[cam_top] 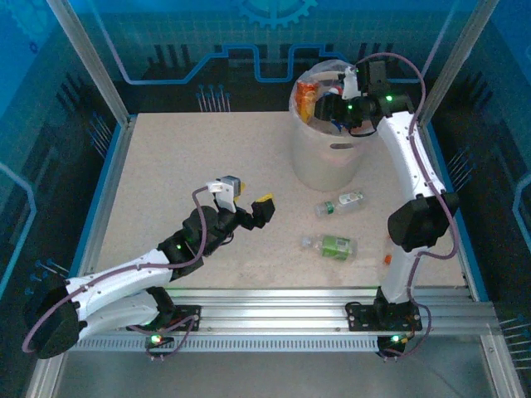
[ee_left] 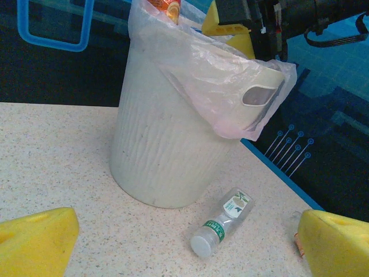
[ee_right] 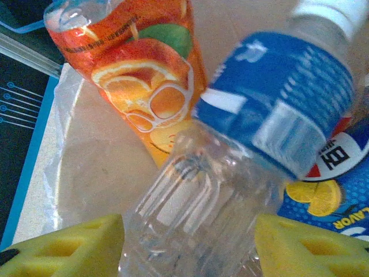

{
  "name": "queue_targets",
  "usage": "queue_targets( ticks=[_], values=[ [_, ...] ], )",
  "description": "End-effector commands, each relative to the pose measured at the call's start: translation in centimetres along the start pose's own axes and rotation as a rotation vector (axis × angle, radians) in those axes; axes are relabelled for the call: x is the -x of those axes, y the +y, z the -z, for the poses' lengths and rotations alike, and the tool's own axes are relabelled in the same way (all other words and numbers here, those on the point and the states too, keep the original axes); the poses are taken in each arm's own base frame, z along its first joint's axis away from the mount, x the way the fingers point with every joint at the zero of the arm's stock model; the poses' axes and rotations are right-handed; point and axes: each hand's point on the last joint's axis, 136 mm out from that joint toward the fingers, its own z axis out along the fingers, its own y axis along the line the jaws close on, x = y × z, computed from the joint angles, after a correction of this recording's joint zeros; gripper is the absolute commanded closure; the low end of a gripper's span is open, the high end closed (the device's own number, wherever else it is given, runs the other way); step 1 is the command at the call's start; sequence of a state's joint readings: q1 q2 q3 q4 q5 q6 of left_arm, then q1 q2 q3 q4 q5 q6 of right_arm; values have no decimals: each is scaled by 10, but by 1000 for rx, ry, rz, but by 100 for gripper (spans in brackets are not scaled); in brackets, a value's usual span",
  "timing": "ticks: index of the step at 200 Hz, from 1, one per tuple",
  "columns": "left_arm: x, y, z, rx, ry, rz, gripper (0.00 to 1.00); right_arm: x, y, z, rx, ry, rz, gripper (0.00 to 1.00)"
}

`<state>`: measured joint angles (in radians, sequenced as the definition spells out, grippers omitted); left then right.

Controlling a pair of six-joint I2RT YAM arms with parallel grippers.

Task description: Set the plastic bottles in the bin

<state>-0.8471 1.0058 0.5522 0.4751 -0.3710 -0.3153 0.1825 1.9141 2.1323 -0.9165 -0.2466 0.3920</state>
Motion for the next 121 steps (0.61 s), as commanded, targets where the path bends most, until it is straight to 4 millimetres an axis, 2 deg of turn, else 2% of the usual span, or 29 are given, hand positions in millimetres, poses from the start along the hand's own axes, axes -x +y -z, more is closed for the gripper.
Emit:
queue_targets(
  ticks=[1,35,69,94,121],
  values=[
    [0,6,4,20,-14,20,1,5,16,15,5,-18,46,31],
    [0,7,5,23,-15,22,1,9,19,46,-42,-70,92,18],
    [3,9,6,39,-23,26,1,-1,25,83,-67,-113,140,11],
    [4,12,9,52,-23,27,1,-27,26,106,-80,-126,183,0],
    [2,14,11,59,-12,22,1,-70,19,124,-110,-124,190,0]
  ],
)
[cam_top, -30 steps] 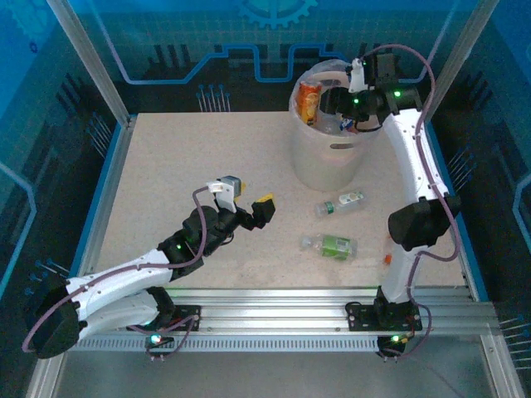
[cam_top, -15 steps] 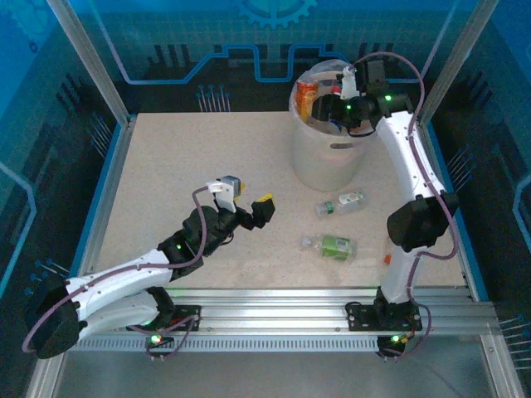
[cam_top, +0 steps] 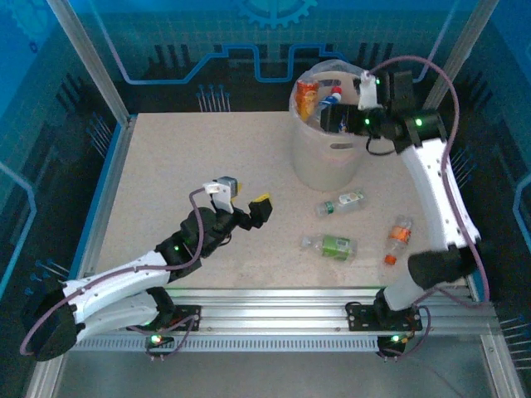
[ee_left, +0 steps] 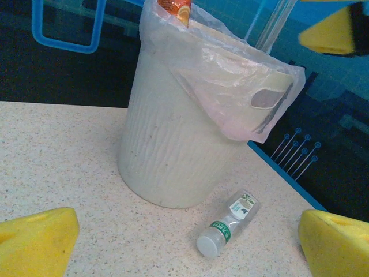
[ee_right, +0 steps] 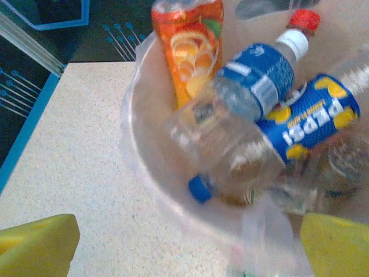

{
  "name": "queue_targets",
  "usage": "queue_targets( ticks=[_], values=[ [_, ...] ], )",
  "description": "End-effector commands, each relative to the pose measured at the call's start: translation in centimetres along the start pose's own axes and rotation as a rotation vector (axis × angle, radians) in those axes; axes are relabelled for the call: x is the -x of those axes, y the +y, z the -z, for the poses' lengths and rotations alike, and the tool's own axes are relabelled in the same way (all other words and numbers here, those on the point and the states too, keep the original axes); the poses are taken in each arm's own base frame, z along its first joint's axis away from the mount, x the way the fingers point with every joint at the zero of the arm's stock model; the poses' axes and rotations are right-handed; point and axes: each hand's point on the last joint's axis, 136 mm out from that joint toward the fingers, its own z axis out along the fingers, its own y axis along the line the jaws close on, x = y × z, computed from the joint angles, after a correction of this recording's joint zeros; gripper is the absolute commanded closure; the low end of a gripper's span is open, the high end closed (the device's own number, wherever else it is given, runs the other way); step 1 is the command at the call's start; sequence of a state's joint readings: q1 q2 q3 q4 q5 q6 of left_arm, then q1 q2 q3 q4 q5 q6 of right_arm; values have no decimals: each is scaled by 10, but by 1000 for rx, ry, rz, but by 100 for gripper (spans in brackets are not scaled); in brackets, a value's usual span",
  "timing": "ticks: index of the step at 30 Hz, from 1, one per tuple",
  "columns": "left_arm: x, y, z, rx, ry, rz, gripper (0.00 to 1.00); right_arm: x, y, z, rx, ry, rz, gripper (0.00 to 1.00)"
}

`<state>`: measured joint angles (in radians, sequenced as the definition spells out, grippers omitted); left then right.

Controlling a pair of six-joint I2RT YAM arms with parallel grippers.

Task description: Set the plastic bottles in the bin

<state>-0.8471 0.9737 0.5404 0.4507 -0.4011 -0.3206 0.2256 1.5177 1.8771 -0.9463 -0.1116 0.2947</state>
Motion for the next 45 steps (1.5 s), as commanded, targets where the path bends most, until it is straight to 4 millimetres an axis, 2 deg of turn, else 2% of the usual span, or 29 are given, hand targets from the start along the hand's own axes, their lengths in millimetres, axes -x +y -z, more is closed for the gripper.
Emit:
queue_targets(
  ticks=[1,5,9,13,18,22,26,28,30,37,45],
  values=[
    [0,7,5,30,-3,17,1,-34,-1,19,-38,3,36,0],
    [-8,4,5,11,40,-21,1,-90,-7,27,-63,70,20,0],
    [-31,-6,4,-54,143,-117,1,-154,-27,31,-141,186,-50,0],
    [-67,-22,4,-103,247,-264,1,-204,-37,25,-149,282,-131,0],
    [-121,-42,-7,-129,375,-444,1,-244,-44,5,-132,383,-199,0],
    [-165,-61,-20,-159,447,-581,1,-260,-55,-13,-114,431,-271,0],
    [-193,-70,-35,-163,466,-602,1,-267,-64,-23,-100,450,-316,0],
    [-201,-74,-40,-177,463,-577,1,-267,-68,-26,-98,445,-333,0],
    [-209,-78,-45,-194,467,-563,1,-281,-74,-32,-97,474,-363,0],
    [-239,-73,-61,-165,520,-594,1,-298,-81,-48,-83,507,-409,0],
    [-249,-65,-78,-78,524,-612,1,-310,-88,-56,-91,539,-424,0]
  ],
)
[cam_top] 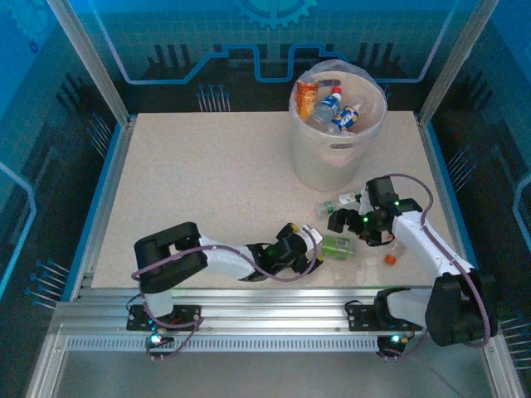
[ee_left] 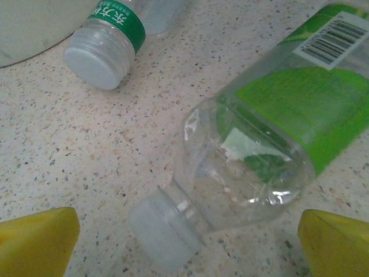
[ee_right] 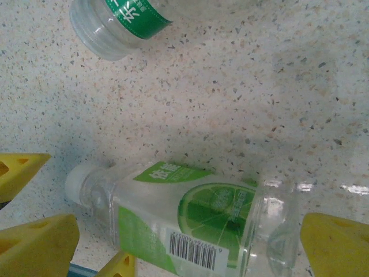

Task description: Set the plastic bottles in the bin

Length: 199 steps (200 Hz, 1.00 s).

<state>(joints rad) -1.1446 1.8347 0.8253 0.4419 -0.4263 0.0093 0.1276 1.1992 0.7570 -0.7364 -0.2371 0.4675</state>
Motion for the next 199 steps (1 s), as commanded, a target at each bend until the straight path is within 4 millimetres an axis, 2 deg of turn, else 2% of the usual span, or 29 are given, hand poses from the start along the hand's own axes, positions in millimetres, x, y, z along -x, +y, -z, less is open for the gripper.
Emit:
queue_targets(
  ticks=[1,52,132,163,199],
  values=[
    [13,8,-7,72,-26,14,1,1,-2,-4,20,2,-13,0],
    [12,24,-12,161,-10,43,1,-7,-3,-11,35,31,-31,0],
    [4,62,-7,302,22,167,1,-25,6,-20,70,89,-44,5],
    [2,79,5,356,16,236,1,-36,15,-21,60,117,-14,7],
    [7,94,31,399,-28,309,1,-39,9,-26,-84,131,56,7]
  ],
)
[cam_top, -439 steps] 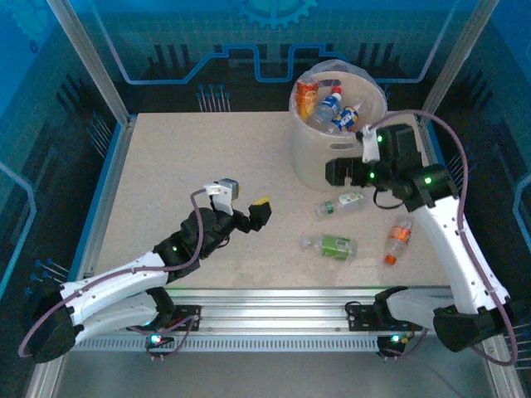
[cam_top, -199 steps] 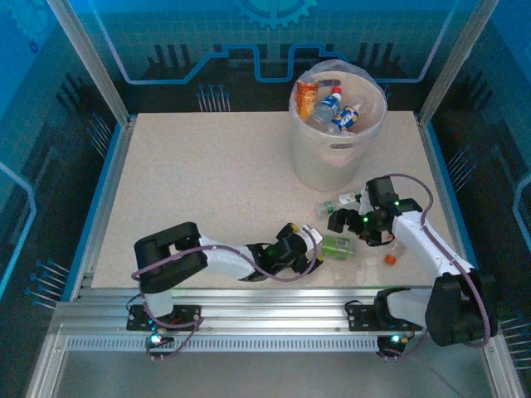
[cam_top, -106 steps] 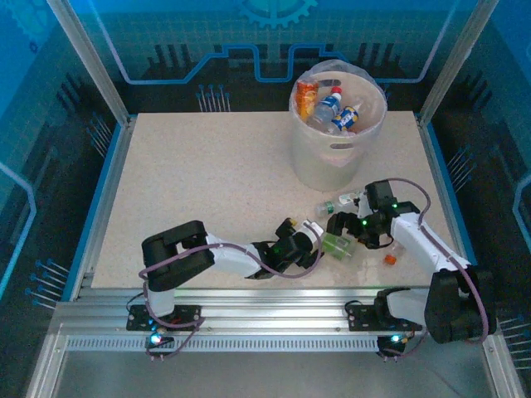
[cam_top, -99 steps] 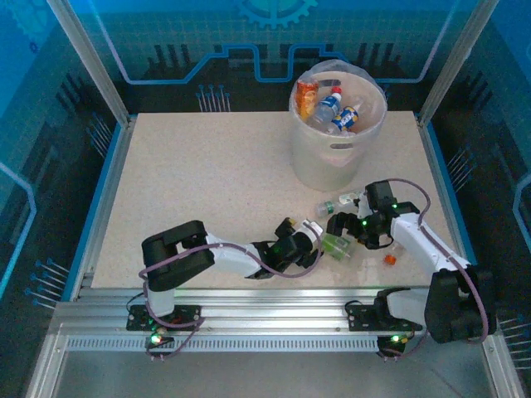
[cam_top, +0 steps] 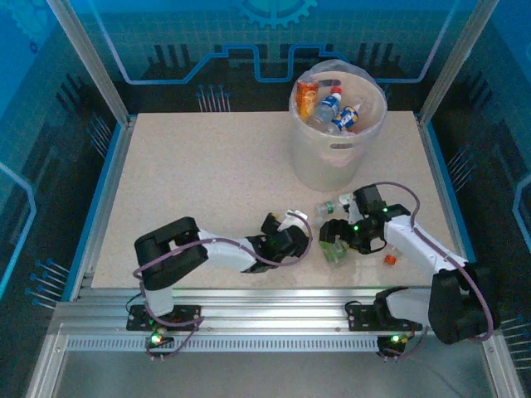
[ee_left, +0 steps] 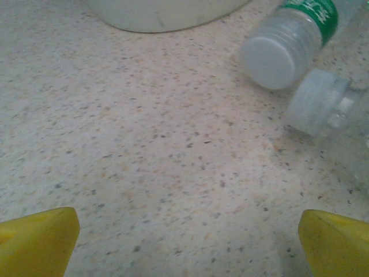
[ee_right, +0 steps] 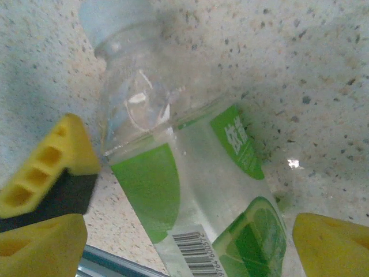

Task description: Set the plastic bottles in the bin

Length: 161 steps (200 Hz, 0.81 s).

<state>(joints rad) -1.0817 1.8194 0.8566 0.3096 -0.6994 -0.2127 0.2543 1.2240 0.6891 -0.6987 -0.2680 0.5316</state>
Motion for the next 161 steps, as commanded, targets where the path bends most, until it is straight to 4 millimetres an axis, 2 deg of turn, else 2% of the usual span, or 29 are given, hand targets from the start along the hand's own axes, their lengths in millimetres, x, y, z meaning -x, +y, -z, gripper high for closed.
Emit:
queue_targets(
  ticks=[1,34,81,91,97,130,161],
  values=[
    [17,23,19,58,-50,106,1,-3,-6,-1,-119,21,22,7],
    [26,47,38,101,-97,187,1,6,-6,-5,-241,28,103,7],
    [27,82,56,147,-134,310,1,6,-2,-25,-332,95,190,9],
    [25,88,58,155,-133,331,1,4,-2,-29,-344,107,203,10],
    [24,91,59,159,-134,340,1,11,7,-28,-334,89,216,11],
    [18,105,62,183,-128,389,1,6,8,-40,-353,117,240,16],
    [12,114,65,200,-126,420,1,0,12,-50,-369,146,265,27]
  ],
)
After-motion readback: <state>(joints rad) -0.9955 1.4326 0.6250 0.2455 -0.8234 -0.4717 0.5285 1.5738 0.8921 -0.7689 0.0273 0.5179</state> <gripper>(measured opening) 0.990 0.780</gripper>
